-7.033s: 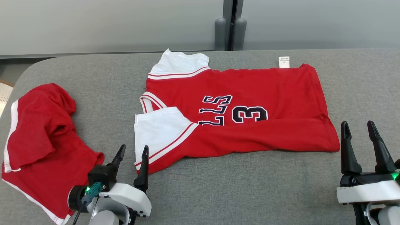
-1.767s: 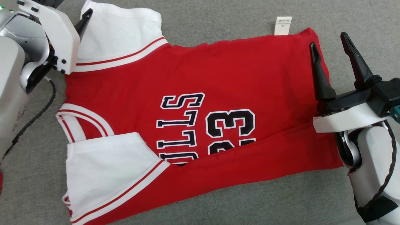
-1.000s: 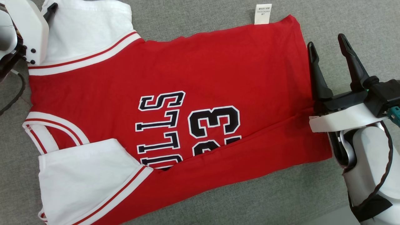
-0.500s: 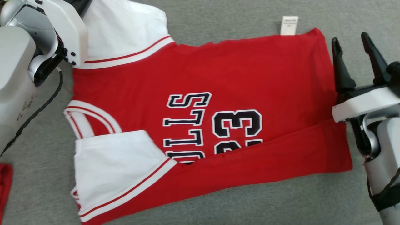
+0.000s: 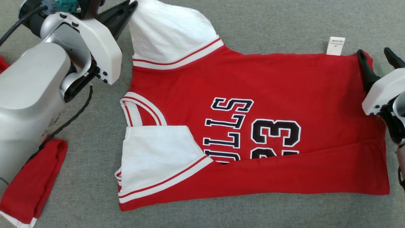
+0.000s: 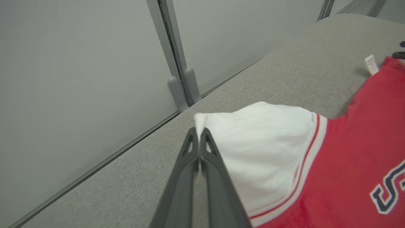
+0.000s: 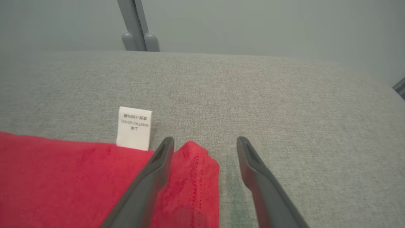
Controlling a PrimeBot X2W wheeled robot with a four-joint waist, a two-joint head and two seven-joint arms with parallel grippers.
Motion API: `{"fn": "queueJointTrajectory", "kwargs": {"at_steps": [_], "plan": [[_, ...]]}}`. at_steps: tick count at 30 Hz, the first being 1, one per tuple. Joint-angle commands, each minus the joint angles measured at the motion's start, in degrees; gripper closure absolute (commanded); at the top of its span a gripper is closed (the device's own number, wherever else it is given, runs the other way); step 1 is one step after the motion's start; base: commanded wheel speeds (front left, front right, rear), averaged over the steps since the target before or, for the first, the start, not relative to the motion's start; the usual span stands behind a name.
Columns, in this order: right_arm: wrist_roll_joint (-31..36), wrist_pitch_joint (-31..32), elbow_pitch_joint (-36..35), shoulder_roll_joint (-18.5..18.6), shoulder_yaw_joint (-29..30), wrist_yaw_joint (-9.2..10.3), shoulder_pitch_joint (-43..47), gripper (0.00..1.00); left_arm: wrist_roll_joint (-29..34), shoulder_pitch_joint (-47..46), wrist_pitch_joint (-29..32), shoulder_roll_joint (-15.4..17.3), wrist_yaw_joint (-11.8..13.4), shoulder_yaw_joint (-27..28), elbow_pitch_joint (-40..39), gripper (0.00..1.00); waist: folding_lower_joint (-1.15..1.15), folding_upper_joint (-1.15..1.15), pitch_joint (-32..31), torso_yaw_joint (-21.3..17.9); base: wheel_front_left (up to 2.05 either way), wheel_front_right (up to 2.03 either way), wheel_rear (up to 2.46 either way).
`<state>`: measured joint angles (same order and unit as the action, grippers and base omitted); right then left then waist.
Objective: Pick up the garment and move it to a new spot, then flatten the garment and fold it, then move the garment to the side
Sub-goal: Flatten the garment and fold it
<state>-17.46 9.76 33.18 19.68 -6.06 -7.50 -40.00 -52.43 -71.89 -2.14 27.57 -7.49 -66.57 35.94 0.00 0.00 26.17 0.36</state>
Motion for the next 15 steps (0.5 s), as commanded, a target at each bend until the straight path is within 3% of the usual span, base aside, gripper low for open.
{"fn": "queueJointTrajectory", "kwargs": {"at_steps": [1, 15], "plan": [[0.31, 1.08, 1.29, 0.73, 0.19, 0.02, -0.67, 0.00, 0.18, 0.63, -0.36, -0.16, 0.04, -0.08, -0.47, 1.00, 0.00, 0.00, -0.27, 0.72, 0.00, 0.00, 0.00], [-0.64, 3.95, 8.82, 1.43, -1.01, 0.02, -3.07, 0.00, -0.33, 0.85, 0.28, 0.39, 0.83, -0.45, -2.90, 1.00, 0.00, 0.00, 0.56, 1.59, 0.00, 0.00, 0.00]]}}
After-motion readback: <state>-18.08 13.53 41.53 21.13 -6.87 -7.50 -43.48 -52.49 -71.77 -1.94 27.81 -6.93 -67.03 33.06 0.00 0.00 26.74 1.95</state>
